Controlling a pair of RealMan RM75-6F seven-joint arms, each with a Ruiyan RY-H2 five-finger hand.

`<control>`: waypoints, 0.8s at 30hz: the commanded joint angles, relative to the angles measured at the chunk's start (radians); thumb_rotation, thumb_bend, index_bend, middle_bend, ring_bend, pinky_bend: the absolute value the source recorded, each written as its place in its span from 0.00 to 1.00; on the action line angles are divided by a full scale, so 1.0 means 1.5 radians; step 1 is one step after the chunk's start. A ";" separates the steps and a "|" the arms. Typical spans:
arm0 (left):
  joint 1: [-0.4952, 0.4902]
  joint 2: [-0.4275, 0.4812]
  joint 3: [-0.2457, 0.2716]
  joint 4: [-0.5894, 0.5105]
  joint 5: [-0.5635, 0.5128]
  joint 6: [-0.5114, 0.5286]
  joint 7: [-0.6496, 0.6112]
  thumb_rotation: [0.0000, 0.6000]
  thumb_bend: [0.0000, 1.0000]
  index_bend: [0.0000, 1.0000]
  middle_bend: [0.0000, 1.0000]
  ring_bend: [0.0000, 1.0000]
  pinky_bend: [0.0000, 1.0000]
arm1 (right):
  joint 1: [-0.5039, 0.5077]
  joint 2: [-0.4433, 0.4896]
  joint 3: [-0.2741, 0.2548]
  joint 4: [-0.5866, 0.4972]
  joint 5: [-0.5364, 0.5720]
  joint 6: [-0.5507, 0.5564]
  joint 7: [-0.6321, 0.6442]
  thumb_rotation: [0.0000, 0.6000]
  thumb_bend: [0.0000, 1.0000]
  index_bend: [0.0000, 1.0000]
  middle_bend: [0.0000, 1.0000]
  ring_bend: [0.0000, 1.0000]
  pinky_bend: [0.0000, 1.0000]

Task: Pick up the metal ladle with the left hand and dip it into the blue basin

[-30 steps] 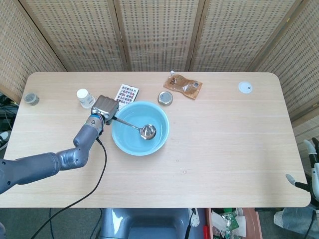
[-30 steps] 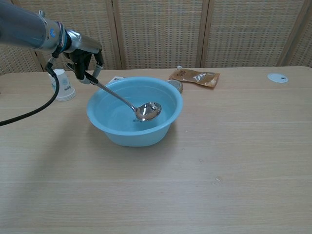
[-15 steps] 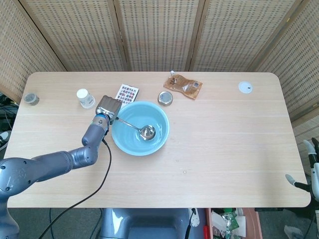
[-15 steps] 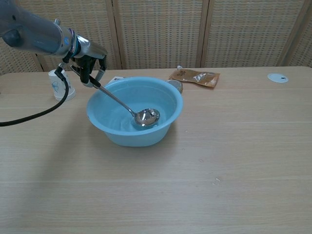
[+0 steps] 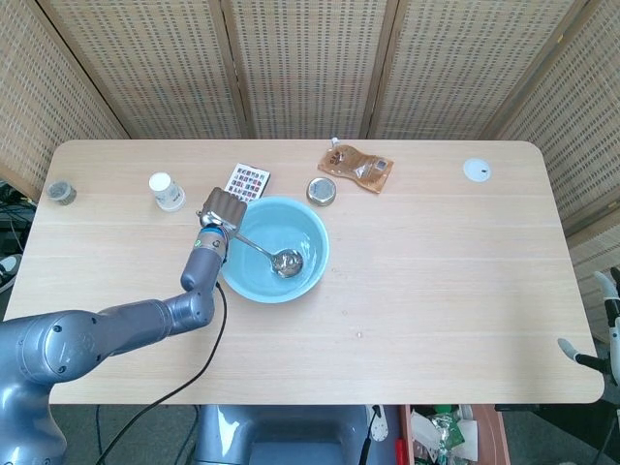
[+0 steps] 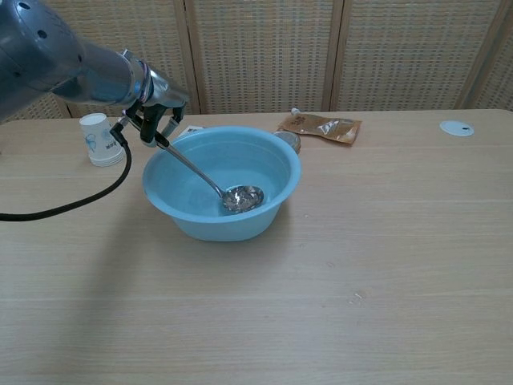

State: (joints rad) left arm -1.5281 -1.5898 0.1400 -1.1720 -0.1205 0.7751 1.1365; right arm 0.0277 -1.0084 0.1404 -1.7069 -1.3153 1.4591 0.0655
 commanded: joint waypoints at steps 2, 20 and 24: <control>-0.005 -0.013 -0.007 0.007 -0.022 0.014 0.031 1.00 0.69 1.00 1.00 1.00 1.00 | 0.000 0.001 0.001 0.001 0.001 0.000 0.004 1.00 0.00 0.00 0.00 0.00 0.00; 0.012 -0.002 -0.065 -0.018 -0.025 0.030 0.069 1.00 0.69 1.00 1.00 1.00 1.00 | -0.003 0.006 0.000 -0.001 -0.003 0.002 0.012 1.00 0.00 0.00 0.00 0.00 0.00; 0.019 0.028 -0.080 -0.060 -0.008 0.028 0.055 1.00 0.69 1.00 1.00 1.00 1.00 | -0.003 0.005 -0.001 -0.002 -0.003 0.001 0.009 1.00 0.00 0.00 0.00 0.00 0.00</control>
State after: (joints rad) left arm -1.5065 -1.5698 0.0347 -1.2358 -0.1461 0.8190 1.2327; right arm 0.0237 -1.0006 0.1390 -1.7096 -1.3204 1.4608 0.0798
